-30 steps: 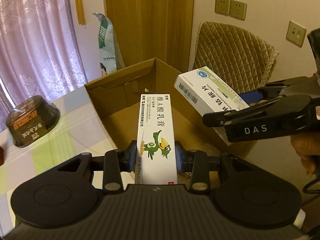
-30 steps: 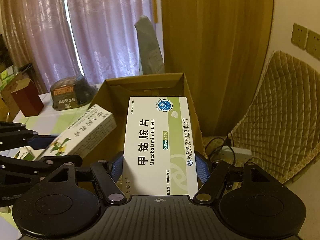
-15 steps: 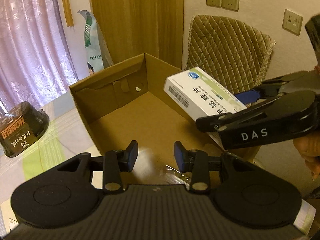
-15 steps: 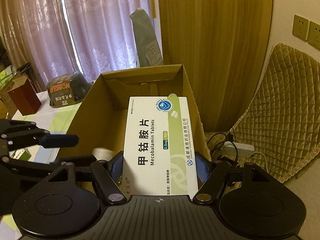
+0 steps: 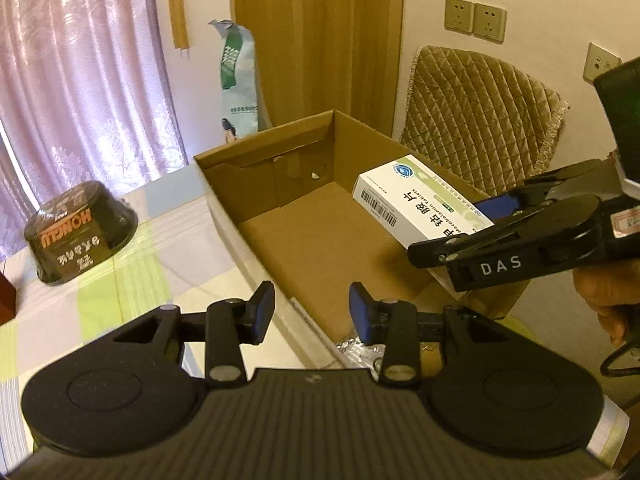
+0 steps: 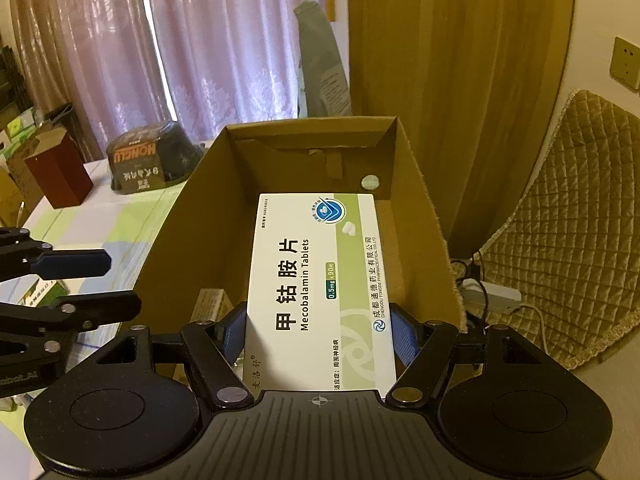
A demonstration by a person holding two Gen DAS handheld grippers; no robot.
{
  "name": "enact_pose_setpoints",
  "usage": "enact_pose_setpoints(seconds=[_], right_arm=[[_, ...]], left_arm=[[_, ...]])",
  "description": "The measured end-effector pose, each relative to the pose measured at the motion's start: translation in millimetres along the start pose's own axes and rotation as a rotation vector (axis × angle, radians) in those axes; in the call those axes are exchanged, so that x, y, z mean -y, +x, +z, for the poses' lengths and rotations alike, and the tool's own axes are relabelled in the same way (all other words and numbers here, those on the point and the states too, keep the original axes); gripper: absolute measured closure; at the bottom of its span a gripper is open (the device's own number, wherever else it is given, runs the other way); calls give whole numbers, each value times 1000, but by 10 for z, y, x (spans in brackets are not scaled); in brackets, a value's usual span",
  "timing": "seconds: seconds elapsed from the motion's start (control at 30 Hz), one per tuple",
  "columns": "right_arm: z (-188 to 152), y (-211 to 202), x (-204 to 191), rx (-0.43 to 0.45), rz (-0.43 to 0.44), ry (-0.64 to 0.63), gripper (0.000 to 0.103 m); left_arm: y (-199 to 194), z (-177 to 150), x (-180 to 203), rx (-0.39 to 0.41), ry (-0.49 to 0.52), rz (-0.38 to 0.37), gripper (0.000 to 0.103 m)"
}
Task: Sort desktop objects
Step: 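Open the left gripper and right gripper to drop both boxes into the cardboard box, then move both grippers back toward the table objects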
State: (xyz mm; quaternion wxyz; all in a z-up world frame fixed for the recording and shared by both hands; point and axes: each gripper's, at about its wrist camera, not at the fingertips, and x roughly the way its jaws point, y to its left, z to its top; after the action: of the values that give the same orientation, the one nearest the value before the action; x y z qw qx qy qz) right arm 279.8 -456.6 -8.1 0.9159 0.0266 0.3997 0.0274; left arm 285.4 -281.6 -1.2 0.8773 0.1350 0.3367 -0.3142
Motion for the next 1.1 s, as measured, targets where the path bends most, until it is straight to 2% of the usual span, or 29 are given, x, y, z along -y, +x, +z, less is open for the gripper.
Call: enact_pose_setpoints(seconds=[0.13,0.17,0.23,0.67,1.1], right_arm=[[0,36,-65,15,-7,-26,32],[-3,38,-80,19,-11,-33,26],[-10,14,-99,42,-21,-34,5],[-71,-321,-241,94,1,-12,5],[-348,-1011,-873,149,81,-35,5]], left_arm=[[-30,-55,-64,-5,-20,5,66],[-36,-68,-77,-7,-24,6,66],[-54,-102,-104,-11,-33,8,66],[-452,-494,-270,-31,-116,43,64],[-1237,-1009,-407,-36,-198,97,59]])
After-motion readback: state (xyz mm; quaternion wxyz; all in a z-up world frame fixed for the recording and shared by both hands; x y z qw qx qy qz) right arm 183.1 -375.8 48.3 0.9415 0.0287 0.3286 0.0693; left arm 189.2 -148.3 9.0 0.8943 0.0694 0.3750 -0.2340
